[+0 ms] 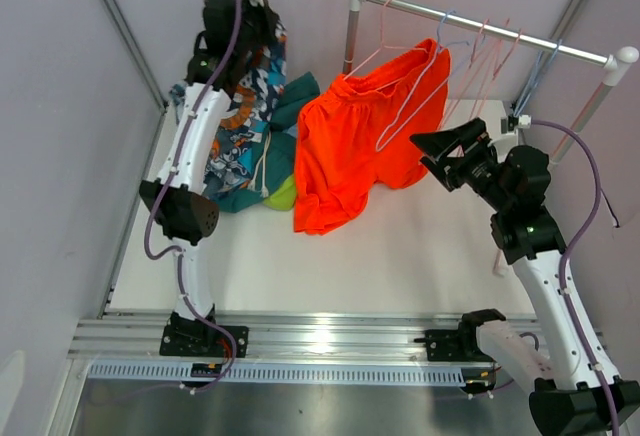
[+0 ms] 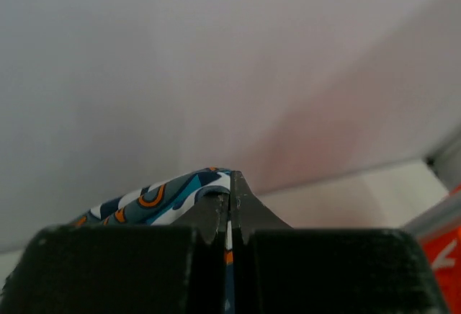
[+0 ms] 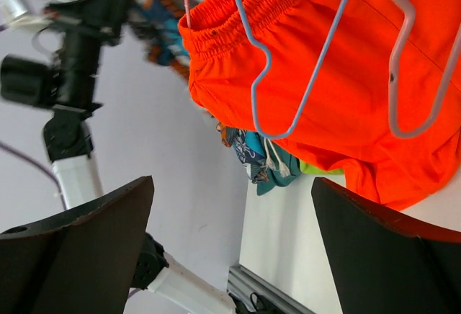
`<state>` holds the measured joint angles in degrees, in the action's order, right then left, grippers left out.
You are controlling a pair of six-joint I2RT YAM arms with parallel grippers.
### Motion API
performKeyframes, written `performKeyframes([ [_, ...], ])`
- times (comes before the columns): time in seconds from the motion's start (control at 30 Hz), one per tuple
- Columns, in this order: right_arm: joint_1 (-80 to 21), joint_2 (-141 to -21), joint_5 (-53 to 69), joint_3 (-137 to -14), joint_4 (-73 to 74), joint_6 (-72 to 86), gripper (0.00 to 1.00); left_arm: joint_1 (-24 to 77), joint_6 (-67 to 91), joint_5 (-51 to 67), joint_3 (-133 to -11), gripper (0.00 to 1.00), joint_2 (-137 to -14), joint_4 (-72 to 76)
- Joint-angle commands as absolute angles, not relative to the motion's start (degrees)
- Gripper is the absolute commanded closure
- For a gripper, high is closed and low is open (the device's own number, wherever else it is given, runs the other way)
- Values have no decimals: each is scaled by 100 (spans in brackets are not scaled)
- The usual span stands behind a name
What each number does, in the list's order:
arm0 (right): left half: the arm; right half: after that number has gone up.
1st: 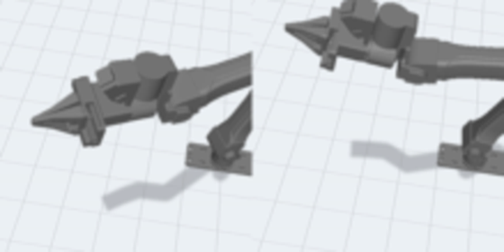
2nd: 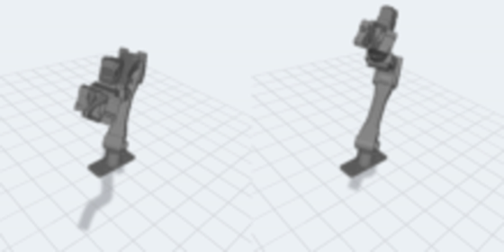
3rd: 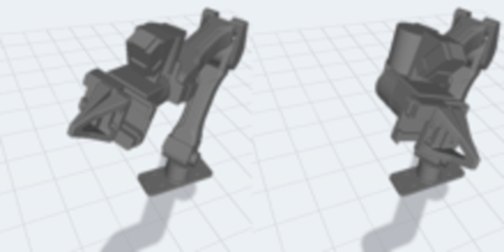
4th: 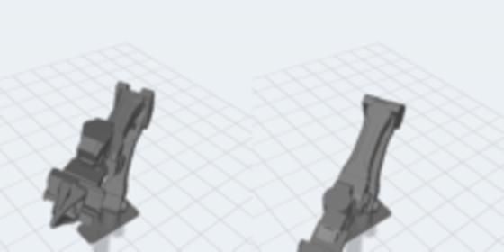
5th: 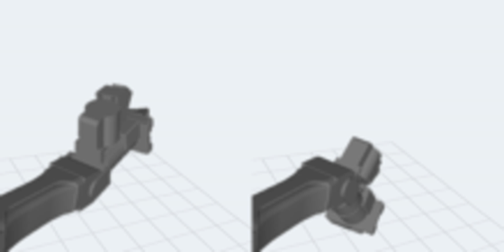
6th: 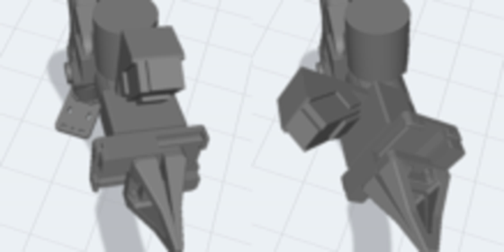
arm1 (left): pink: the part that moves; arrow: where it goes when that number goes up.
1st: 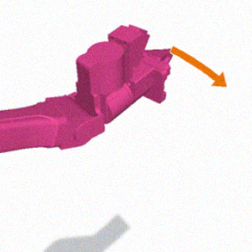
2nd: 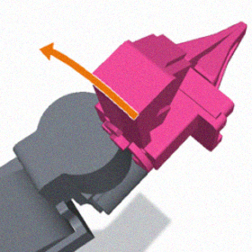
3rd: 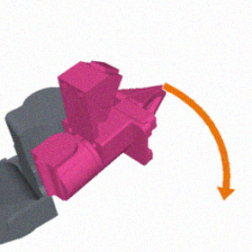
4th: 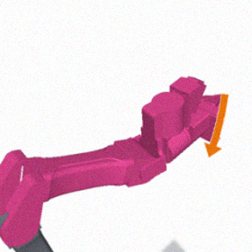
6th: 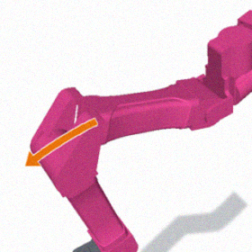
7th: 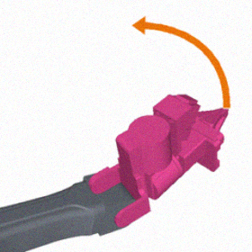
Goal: Remove the shorts from the hanger
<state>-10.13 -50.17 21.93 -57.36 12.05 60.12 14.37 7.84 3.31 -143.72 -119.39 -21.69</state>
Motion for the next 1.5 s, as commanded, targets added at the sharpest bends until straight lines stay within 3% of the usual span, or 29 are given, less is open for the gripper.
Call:
performKeyframes([
  [0.0, -1212, -5202, 2224, -5940, 738, 5722, 2, 1862, 976, 1117, -13778, 100, -11778, -2382],
  [0.07, -1388, -5352, 2119, -6335, 712, 5512, 2, 2065, 774, 1204, -13353, 100, -11646, -2347],
  [0.1, -1632, -5500, 1979, -6624, 686, 5345, 2, 2109, 747, 1169, -12855, 88, -11515, -2355],
  [0.2, -1994, -5782, 1750, -7091, 589, 5169, 2, 2101, 905, 1108, -12342, 33, -11408, -2583],
  [0.23, -2178, -6036, 1714, -7284, 589, 5107, 2, 2074, 966, 1107, -12262, 3, -11330, -2671],
  [0.53, -2883, -7320, 1196, -9491, 756, 4641, 3, 2039, 922, 335, -10003, 1, -9178, -2689],
  [0.77, -2988, -8576, 573, -10484, 984, 4140, 4, 2057, 607, 212, -7754, 1, -6588, -2549],
  [0.97, -3023, -9341, -368, -11153, 1554, 3692, 7, 2074, 694, -79, -5759, 1, -5064, -1363],
  [1.13, -3138, -9492, -1106, -11180, 1749, 3376, 7, 2066, 870, -246, -5783, 1, -5150, -1459],
  [1.47, -3164, -9914, -1371, -11074, 1433, 3427, 9, 2065, 1011, -150, -5739, 1, -5071, -1468],
])
